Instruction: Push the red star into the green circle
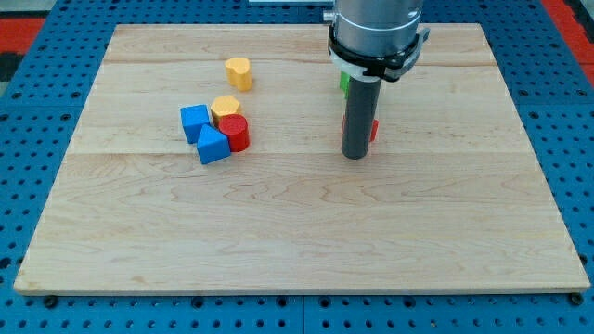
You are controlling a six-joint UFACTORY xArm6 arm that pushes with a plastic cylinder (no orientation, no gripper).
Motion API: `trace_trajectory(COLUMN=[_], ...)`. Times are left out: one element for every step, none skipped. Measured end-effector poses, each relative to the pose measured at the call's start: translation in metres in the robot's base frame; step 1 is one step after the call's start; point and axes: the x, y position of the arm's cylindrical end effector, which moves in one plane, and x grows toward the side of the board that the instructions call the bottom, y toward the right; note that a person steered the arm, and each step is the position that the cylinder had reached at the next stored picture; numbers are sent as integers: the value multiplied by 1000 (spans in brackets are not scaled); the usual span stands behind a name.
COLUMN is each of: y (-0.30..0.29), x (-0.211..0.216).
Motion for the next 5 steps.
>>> trace_trajectory(y=[0,0,0,3,3], x=[-4,-6,-16,-22,-1])
